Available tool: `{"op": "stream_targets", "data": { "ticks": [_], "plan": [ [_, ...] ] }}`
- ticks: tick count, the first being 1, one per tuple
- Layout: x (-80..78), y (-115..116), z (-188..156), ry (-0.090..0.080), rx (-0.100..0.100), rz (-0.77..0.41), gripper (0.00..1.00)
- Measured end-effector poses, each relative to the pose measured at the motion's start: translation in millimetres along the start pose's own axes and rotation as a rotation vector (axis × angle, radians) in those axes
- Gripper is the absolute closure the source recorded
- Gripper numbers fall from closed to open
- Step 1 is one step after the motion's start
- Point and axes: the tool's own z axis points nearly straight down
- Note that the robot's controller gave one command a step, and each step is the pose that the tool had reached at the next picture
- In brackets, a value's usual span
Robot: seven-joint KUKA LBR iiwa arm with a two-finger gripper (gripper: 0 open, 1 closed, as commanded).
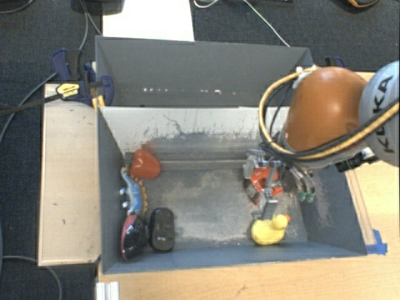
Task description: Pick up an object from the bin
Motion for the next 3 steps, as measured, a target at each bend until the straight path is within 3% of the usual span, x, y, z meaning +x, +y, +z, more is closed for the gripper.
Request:
{"op": "stream_targets", "data": {
  "ticks": [1, 2, 3],
  "plan": [
    [-1.6, 0, -4, -0.009, 0.0, 0.002, 0.0],
    [-32.5, -55, 65, 0.002, 0.001, -0.053, 0.0],
    [-32.8, -54, 63, -0.002, 0.0, -0.057, 0.0]
  ]
}}
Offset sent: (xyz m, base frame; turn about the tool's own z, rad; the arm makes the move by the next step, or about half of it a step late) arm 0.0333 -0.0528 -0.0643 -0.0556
